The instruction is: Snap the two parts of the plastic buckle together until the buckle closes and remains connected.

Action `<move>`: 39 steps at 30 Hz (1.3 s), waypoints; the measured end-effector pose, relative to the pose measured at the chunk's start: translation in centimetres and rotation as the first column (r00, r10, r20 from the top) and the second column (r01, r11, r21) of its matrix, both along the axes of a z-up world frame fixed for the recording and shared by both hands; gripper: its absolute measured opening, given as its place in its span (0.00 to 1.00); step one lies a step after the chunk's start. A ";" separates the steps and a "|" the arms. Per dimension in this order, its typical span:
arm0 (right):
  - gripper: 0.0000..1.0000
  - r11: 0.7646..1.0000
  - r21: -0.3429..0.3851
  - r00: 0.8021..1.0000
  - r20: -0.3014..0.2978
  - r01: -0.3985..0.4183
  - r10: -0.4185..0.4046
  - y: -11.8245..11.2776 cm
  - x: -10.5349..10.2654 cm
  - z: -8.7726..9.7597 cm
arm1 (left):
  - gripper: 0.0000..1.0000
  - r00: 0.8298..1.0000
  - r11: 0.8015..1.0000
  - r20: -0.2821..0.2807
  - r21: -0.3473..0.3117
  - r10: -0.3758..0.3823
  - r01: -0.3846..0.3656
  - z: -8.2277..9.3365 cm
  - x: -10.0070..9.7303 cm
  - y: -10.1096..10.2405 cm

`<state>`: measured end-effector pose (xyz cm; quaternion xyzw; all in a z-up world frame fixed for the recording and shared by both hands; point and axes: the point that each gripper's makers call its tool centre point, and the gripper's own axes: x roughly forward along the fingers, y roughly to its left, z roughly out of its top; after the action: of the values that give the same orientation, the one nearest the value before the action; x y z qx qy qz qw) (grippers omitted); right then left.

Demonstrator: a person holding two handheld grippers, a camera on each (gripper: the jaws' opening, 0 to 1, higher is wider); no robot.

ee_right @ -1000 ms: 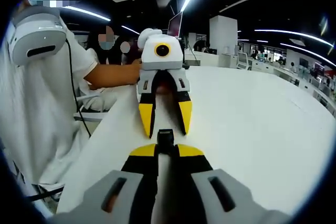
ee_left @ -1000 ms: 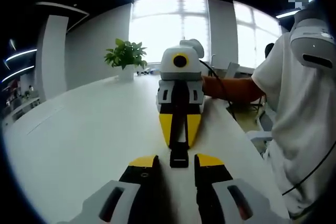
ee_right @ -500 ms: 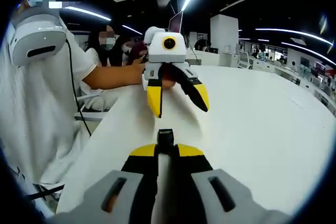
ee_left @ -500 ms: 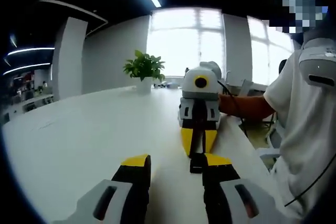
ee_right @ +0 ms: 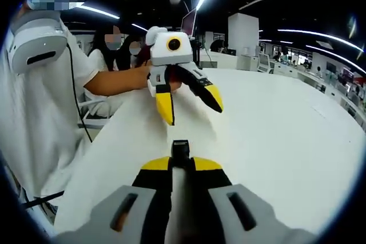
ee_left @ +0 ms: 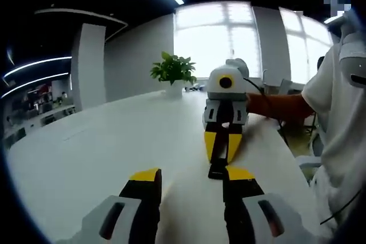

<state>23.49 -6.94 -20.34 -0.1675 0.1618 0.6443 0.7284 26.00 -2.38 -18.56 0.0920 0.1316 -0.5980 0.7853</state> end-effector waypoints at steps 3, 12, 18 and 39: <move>0.12 1.000 -0.004 1.000 -0.008 0.003 -0.003 -0.3 1.0 0.0 | 0.42 1.000 1.000 -0.011 -0.009 0.024 -0.024 0.1 0.3 0.1; 0.12 0.999 -0.035 1.000 -0.028 0.008 -0.009 -1.3 5.1 -0.1 | 0.42 0.996 0.997 -0.016 -0.001 0.083 -0.083 0.2 0.8 0.9; 0.12 0.999 -0.053 1.000 -0.026 0.005 -0.006 -1.4 7.2 -0.4 | 0.42 0.989 0.990 -0.037 0.009 0.143 -0.142 0.2 1.5 1.7; 0.12 0.995 -0.095 1.000 -0.022 -0.004 0.002 -1.3 16.4 -0.2 | 0.40 0.953 0.955 -0.061 0.012 0.297 -0.297 0.0 2.4 3.8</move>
<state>39.87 -8.27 -20.57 -0.1951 0.2002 0.6388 0.7168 28.42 1.42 -18.59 0.0537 0.1688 -0.4754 0.8617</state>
